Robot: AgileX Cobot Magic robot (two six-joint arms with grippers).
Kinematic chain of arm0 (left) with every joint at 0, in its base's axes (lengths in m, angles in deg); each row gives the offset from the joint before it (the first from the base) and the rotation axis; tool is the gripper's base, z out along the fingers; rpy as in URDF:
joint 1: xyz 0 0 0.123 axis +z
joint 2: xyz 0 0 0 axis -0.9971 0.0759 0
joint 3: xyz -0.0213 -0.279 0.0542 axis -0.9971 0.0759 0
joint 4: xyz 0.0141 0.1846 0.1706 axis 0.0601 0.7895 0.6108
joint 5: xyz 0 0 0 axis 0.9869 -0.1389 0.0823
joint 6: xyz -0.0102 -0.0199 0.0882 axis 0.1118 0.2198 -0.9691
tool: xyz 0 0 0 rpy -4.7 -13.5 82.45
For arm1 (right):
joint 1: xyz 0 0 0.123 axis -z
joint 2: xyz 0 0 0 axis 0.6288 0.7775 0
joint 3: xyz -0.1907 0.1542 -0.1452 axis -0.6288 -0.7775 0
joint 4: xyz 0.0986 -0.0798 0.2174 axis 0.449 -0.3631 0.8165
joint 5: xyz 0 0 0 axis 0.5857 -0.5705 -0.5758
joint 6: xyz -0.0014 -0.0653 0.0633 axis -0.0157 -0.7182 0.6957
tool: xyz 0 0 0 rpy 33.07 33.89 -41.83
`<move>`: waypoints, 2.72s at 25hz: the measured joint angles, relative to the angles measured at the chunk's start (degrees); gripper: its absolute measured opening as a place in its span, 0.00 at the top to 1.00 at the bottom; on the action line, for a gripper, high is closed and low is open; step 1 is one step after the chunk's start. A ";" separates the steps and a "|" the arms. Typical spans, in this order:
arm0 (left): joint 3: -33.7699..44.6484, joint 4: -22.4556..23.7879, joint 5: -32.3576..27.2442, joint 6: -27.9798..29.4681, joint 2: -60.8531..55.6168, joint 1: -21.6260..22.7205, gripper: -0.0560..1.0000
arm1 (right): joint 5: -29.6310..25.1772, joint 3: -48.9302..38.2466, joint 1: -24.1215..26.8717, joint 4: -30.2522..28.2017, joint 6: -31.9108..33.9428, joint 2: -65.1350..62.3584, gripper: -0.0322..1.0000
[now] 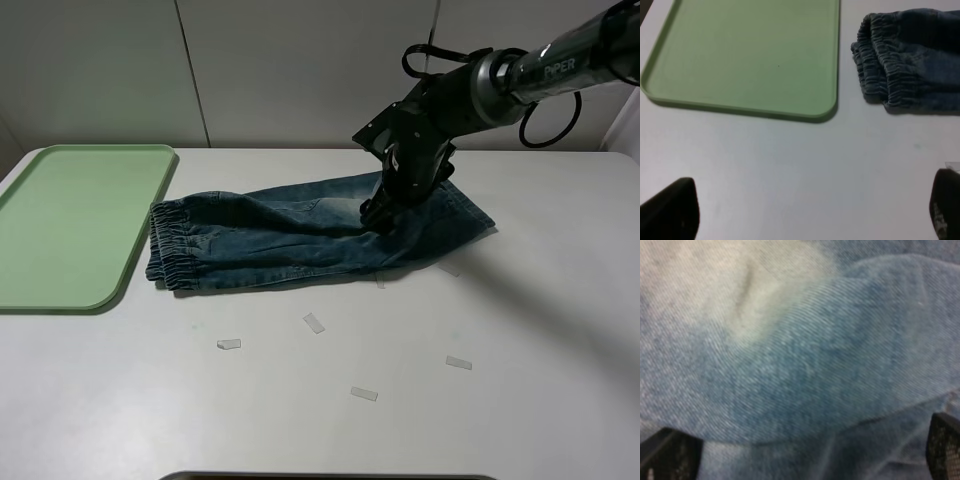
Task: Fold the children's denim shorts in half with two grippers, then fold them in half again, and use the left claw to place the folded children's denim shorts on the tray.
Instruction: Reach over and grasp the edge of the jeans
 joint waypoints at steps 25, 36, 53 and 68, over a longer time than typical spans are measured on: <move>0.00 0.00 0.05 0.00 0.00 0.00 0.09 | 9.09 11.92 6.04 -0.39 9.14 6.06 0.30; 0.00 0.00 0.05 0.00 0.00 0.00 0.09 | 7.10 14.14 7.52 0.55 12.67 4.76 0.30; 0.00 0.00 0.05 0.00 0.00 0.00 0.09 | -8.95 22.93 7.52 13.84 -8.70 3.81 0.30; 0.00 0.00 0.05 0.00 0.00 0.00 0.09 | -10.70 22.99 20.66 28.51 -25.41 3.84 0.30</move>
